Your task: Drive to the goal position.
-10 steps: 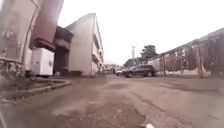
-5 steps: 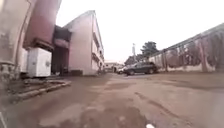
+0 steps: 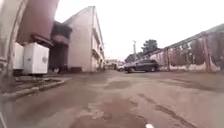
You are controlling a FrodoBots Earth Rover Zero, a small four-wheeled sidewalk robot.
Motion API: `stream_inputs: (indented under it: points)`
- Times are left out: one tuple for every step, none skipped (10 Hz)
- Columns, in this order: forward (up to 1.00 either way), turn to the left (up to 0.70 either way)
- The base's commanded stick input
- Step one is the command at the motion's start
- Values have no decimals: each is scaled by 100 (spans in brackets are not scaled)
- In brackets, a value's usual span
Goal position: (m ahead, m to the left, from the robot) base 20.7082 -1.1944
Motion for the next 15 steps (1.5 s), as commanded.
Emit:
stream_inputs:
  points:
    - [70, -3]
    - [70, 0]
    - [70, 0]
    - [70, 0]
    - [70, 0]
    - [70, 0]
    - [70, 0]
    - [70, 0]
    - [70, 0]
    - [70, 0]
    - [70, 0]
    - [70, 0]
    - [70, 0]
    - [70, 0]
    - [70, 0]
